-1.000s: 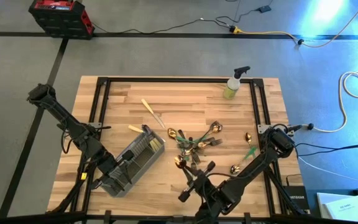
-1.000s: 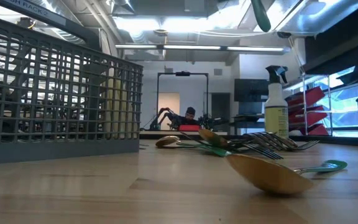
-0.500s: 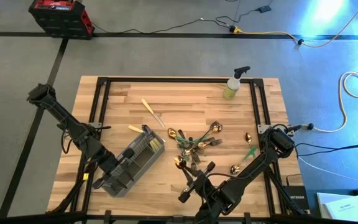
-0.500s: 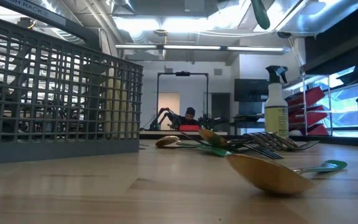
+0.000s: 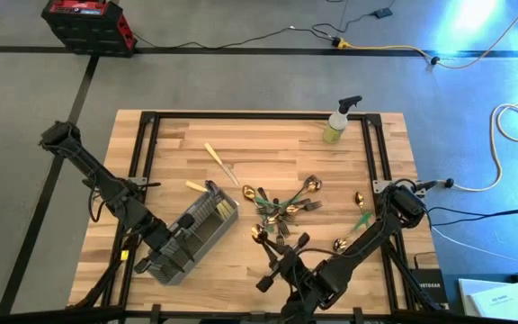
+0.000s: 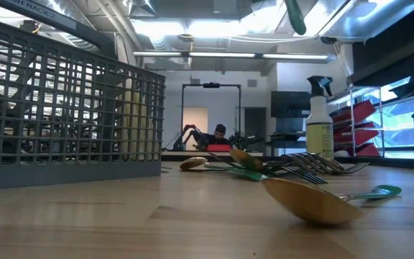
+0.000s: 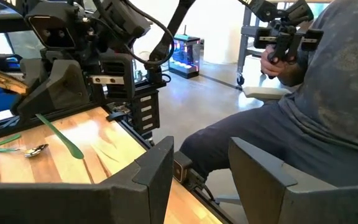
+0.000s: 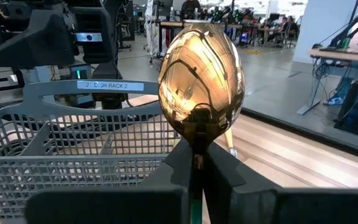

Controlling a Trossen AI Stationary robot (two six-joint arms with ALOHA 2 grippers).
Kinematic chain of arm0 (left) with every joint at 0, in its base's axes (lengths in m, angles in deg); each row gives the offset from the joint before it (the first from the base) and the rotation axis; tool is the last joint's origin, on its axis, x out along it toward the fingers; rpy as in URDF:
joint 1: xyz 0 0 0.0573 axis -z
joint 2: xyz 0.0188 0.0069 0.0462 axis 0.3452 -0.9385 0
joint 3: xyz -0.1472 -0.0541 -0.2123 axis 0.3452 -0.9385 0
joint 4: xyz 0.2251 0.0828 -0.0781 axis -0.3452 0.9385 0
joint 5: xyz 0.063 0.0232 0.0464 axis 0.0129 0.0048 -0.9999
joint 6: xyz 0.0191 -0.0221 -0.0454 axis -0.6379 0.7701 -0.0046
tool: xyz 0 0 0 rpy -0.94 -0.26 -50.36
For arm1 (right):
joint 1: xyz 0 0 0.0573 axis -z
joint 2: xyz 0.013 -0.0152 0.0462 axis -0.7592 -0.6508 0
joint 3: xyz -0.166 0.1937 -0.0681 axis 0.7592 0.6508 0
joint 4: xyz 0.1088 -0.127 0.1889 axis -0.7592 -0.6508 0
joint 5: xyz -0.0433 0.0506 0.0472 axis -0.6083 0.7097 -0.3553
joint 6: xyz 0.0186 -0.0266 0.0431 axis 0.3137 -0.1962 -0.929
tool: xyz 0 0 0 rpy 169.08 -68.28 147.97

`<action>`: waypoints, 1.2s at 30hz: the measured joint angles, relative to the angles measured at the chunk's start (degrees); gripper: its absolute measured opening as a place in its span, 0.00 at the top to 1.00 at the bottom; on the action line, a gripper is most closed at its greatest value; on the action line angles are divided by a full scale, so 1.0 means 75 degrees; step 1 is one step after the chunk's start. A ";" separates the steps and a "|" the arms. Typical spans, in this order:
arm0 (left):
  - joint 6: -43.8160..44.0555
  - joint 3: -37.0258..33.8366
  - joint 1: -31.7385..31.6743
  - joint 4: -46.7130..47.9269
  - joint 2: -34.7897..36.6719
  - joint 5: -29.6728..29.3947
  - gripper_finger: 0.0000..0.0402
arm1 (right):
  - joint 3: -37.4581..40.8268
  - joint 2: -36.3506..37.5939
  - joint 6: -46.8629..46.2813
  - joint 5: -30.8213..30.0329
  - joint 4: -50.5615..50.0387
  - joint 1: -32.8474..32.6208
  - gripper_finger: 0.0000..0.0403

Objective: Sort silverware
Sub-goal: Put the spoon into the silverware tray

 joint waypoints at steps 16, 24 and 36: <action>-0.0188 0.0000 0.0012 -0.0006 0.0568 0.0110 0.65 | 0.0000 -0.0006 0.5518 0.3074 0.5152 0.0818 0.99; -0.0468 0.0000 0.0227 0.0530 0.1473 0.0131 0.65 | -0.0003 -0.0006 0.6887 0.5003 0.7015 0.1372 0.99; -0.0546 0.0000 0.0616 0.1106 0.1903 0.0132 0.65 | -0.0006 -0.0526 0.7163 0.7255 0.9054 0.2373 0.99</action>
